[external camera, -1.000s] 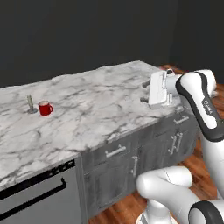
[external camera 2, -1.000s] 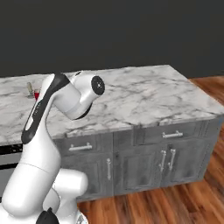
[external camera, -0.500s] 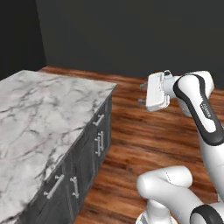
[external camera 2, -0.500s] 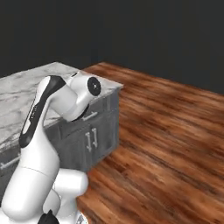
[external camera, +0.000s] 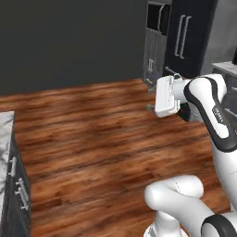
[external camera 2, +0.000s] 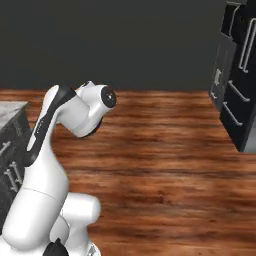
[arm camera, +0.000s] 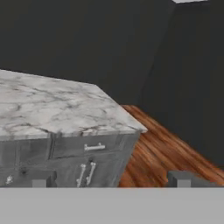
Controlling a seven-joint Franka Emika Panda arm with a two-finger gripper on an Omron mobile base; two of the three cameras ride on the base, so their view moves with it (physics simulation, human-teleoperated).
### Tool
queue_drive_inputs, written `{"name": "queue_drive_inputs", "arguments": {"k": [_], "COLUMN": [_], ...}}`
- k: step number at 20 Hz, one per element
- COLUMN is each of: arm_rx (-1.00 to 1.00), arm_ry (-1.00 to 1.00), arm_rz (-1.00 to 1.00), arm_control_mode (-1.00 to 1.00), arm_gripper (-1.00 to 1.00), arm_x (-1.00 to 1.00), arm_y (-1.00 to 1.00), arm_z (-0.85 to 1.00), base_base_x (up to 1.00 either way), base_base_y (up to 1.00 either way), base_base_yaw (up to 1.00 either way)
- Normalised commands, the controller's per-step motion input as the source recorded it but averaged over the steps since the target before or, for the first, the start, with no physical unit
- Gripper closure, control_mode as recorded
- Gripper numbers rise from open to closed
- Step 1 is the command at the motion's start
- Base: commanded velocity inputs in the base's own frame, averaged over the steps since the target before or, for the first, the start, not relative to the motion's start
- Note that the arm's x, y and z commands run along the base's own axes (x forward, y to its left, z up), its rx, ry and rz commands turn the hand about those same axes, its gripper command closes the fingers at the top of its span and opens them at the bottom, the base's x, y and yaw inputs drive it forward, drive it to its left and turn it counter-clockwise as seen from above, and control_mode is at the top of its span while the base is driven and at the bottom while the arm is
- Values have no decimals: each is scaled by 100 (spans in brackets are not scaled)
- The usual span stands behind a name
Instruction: Open the cabinet directly in front. Then move the wine and the mug to the dining counter with the candle on it.
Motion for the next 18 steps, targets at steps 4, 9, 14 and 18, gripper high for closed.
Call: {"name": "queue_drive_inputs", "arguments": {"k": [4, 9, 14, 18], "arm_rx": [0, 0, 0, 0], "arm_ry": [0, 0, 0, 0], "arm_rz": [0, 0, 0, 0], "arm_control_mode": [100, 100, 100, 100], "arm_gripper": [-100, -100, -100, -100], "arm_x": [0, 0, 0, 0], "arm_y": [0, 0, 0, 0], "arm_z": [0, 0, 0, 0], "base_base_x": [0, 0, 0, 0], "base_base_y": [0, 0, -1, -11], "base_base_yaw": [-100, -100, -100, -96]}}
